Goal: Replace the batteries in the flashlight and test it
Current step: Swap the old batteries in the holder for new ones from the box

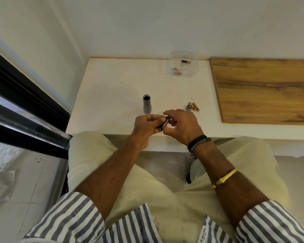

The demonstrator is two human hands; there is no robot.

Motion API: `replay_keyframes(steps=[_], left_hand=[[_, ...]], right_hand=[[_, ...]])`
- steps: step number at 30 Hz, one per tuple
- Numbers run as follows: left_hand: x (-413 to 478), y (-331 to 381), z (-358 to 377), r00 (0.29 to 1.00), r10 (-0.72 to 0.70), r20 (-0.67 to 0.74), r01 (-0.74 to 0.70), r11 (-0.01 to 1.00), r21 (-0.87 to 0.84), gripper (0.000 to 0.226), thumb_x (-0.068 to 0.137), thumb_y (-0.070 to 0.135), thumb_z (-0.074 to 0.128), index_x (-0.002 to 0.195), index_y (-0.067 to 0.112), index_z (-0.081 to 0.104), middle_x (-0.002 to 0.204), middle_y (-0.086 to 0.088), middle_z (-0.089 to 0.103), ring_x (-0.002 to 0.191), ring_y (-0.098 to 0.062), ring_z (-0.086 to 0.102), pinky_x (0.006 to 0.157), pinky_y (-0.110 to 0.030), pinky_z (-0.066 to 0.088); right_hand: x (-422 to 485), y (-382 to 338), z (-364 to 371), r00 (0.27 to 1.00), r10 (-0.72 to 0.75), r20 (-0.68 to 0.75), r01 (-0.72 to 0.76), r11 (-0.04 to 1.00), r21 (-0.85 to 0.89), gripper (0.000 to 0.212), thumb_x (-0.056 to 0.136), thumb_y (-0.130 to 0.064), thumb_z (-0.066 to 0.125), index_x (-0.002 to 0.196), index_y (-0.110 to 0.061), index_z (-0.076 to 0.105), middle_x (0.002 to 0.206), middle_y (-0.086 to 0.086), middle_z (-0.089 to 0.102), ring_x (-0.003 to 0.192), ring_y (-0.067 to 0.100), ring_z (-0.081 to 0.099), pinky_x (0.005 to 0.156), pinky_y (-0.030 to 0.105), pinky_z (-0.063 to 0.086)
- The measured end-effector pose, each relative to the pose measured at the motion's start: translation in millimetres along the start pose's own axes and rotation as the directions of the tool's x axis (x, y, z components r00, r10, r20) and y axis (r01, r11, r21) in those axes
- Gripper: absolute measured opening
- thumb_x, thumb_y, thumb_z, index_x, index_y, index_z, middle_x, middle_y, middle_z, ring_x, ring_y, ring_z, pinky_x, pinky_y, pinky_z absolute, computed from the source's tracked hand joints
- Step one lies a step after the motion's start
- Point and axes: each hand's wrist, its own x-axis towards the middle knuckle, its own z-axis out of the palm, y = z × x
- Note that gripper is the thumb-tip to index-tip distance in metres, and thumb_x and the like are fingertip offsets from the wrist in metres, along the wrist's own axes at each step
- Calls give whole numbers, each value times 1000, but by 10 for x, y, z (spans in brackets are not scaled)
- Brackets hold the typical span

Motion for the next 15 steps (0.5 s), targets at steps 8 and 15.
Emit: replay_keyframes(steps=[8,15], left_hand=[[-12,23,0,1000,10,-13,-9,999,36,6,83,9,78,89,10,78,85,-8,78,78,-24,77,63,-27,60],[-11,65,-22,1000,-21,-22,20,998,-51,3,85,9,76,87,11,77,82,-3,79,79,-21,77,63,-25,59]], right_hand=[[-40,-104,66,998,-1,-63,-2,998,-62,37,81,-40,72,113,-23,64,91,1,73,79,19,68,74,35,60],[-38,-34,22,993,-70,-93,77,995,71,22,79,-25,72,100,-19,77,92,1,78,79,17,72,76,38,63]])
